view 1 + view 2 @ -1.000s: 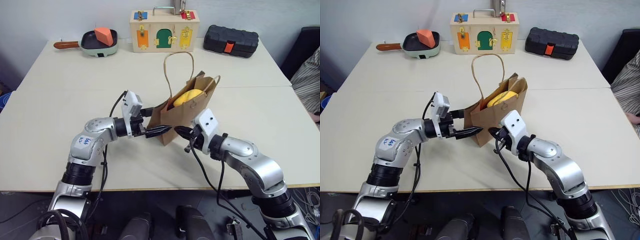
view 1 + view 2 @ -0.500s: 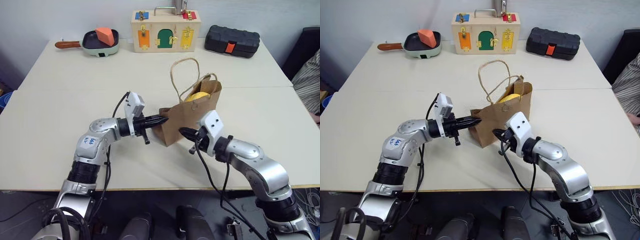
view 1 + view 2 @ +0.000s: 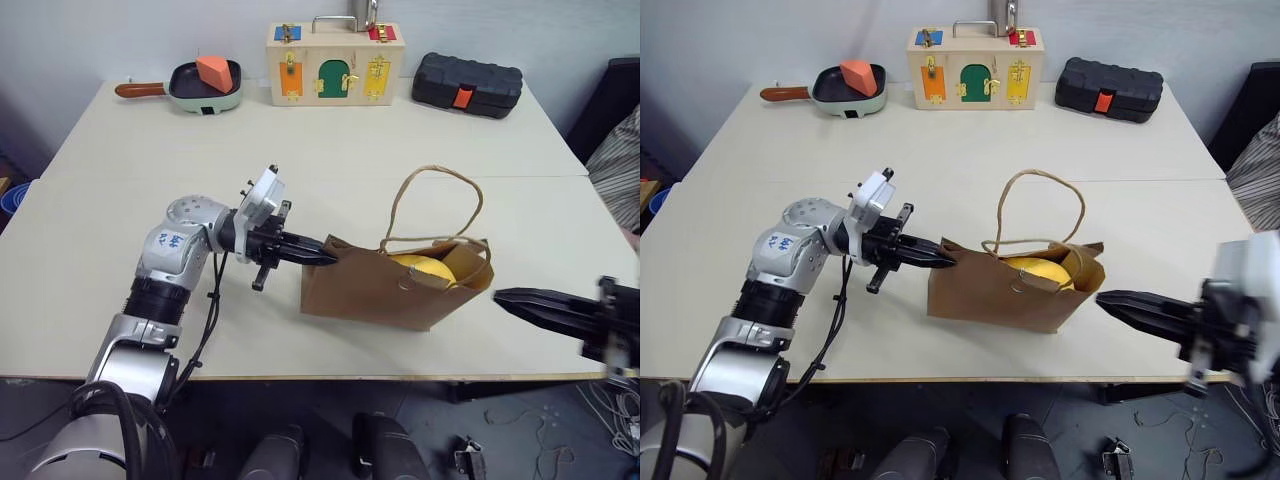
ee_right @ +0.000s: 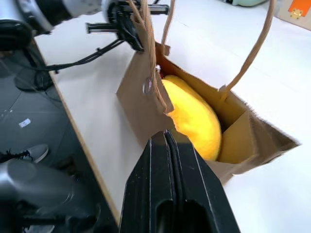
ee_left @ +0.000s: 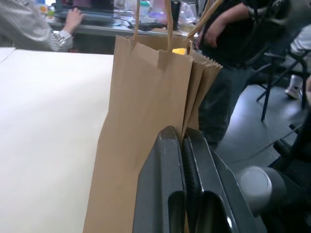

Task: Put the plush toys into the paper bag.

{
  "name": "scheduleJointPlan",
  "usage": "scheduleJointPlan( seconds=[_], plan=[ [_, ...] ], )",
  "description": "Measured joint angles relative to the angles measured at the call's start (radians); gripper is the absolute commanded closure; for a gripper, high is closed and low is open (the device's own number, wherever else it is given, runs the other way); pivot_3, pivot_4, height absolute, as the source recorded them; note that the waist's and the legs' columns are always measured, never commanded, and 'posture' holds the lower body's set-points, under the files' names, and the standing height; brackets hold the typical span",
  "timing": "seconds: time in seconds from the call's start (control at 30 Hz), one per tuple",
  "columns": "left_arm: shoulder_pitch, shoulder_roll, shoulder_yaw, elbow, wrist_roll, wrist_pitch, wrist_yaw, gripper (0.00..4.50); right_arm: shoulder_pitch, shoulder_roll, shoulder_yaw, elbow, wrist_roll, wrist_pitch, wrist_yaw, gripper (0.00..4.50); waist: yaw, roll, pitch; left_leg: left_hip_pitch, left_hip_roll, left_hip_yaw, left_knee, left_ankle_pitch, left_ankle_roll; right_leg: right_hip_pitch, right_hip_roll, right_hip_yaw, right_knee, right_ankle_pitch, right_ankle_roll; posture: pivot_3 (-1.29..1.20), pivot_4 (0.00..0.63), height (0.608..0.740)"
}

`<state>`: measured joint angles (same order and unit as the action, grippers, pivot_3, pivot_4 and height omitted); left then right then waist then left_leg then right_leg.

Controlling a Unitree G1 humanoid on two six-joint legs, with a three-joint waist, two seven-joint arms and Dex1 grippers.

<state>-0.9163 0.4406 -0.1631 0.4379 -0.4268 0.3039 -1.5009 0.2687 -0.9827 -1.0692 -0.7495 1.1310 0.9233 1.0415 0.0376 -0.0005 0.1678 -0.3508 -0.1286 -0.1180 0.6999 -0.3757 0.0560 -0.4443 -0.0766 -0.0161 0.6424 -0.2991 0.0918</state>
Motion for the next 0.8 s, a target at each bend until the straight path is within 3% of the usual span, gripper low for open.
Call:
scheduleJointPlan(
  seconds=[0.1, 0.27, 0.4, 0.67, 0.8],
  plan=[
    [-0.016, -0.029, -0.015, 0.093, 0.038, -0.078, 0.0, 4.44, 0.024, -0.001, -0.048, 0.025, 0.008, -0.002, 0.0, 4.5, -0.003, 0.0, 0.0, 0.0, 0.0, 0.001, 0.0, 0.0, 0.0, 0.0, 0.0, 0.001, 0.001, 0.0, 0.0, 0.0, 0.15, 0.74],
    [-0.003, -0.033, -0.028, 0.142, 0.078, -0.151, 0.001, 4.44, 0.071, 0.027, 0.028, 0.034, -0.127, -0.097, -0.005, 4.5, -0.002, -0.002, 0.001, -0.001, 0.0, 0.001, 0.0, 0.0, 0.0, -0.002, 0.0, 0.001, 0.002, 0.0, 0.0, 0.0, 0.15, 0.74],
    [0.064, 0.021, -0.012, 0.022, 0.076, -0.084, 0.016, 3.66, 0.047, 0.019, 0.105, 0.1, -0.185, -0.152, 0.001, 4.5, -0.007, -0.002, 0.001, 0.0, 0.0, 0.001, 0.0, 0.0, 0.0, -0.002, 0.0, 0.001, 0.002, 0.0, 0.0, 0.0, 0.15, 0.74],
    [0.25, 0.33, 0.143, -0.373, -0.056, 0.262, 0.067, 1.23, -0.054, -0.13, 0.217, 0.3, -0.218, -0.19, 0.166, 1.97, -0.011, -0.001, 0.001, 0.0, 0.001, 0.0, 0.0, 0.0, 0.0, -0.002, 0.0, 0.001, 0.001, 0.0, 0.0, 0.0, 0.15, 0.74],
    [0.379, 0.624, 0.353, -0.532, -0.219, 0.515, 0.03, 0.03, -0.179, -0.231, 0.325, 0.483, -0.27, -0.252, 0.285, 0.67, -0.015, 0.0, 0.003, 0.0, 0.001, 0.0, -0.002, 0.0, 0.0, -0.002, 0.0, 0.001, -0.001, 0.0, -0.001, 0.0, 0.15, 0.74]
  ],
)
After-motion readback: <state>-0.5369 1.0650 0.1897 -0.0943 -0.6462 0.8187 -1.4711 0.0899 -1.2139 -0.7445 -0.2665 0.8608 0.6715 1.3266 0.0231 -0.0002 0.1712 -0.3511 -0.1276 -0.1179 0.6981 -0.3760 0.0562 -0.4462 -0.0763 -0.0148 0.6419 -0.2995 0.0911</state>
